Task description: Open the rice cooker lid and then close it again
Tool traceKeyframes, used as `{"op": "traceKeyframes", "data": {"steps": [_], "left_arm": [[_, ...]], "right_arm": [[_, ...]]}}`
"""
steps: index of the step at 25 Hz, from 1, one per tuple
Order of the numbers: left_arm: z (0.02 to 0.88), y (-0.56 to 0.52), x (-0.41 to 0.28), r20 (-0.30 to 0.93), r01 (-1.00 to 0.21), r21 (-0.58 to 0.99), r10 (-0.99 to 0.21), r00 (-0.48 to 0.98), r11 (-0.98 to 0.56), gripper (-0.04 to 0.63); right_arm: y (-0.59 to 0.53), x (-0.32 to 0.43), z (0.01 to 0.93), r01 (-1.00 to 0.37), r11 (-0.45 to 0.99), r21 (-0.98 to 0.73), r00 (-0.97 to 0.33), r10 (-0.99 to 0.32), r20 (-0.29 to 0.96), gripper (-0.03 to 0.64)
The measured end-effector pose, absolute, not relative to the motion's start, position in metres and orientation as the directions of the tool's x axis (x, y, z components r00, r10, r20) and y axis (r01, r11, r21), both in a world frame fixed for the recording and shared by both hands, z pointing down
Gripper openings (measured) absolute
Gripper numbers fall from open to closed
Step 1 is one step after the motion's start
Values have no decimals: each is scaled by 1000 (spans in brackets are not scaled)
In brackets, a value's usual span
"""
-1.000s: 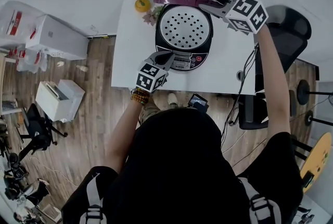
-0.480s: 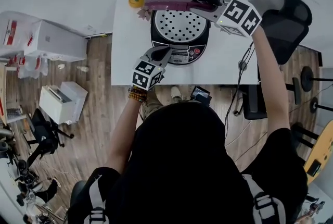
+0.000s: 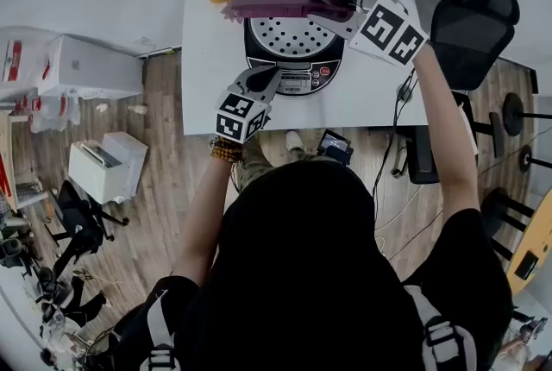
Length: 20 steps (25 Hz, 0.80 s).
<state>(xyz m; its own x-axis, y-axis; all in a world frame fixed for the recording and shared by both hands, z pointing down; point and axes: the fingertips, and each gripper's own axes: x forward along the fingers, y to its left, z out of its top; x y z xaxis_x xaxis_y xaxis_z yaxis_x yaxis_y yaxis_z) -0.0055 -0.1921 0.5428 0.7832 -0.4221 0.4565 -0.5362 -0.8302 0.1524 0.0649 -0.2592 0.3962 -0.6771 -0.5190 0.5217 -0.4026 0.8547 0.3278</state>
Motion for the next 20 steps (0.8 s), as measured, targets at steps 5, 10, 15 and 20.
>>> {"op": "traceKeyframes", "data": {"steps": [5,10,15,20], "left_arm": [[542,-191,-6,453,-537,150,-426,783,-830,25],[543,-191,-5,456,-534,148,-422,784,-832,25],[543,-192,-5,456,-533,144,-422,784,-834,25],[542,-190,-5,456,-532,141,-423,783,-835,25]], "right_arm": [[-254,62,402,-404,849,340,-670,-528,523,132],[-249,62,409,-409,845,344,-663,-534,525,132],[-244,60,418,-399,848,348,-655,-529,539,132],[-238,59,424,-390,842,374,-644,-539,542,132]]}}
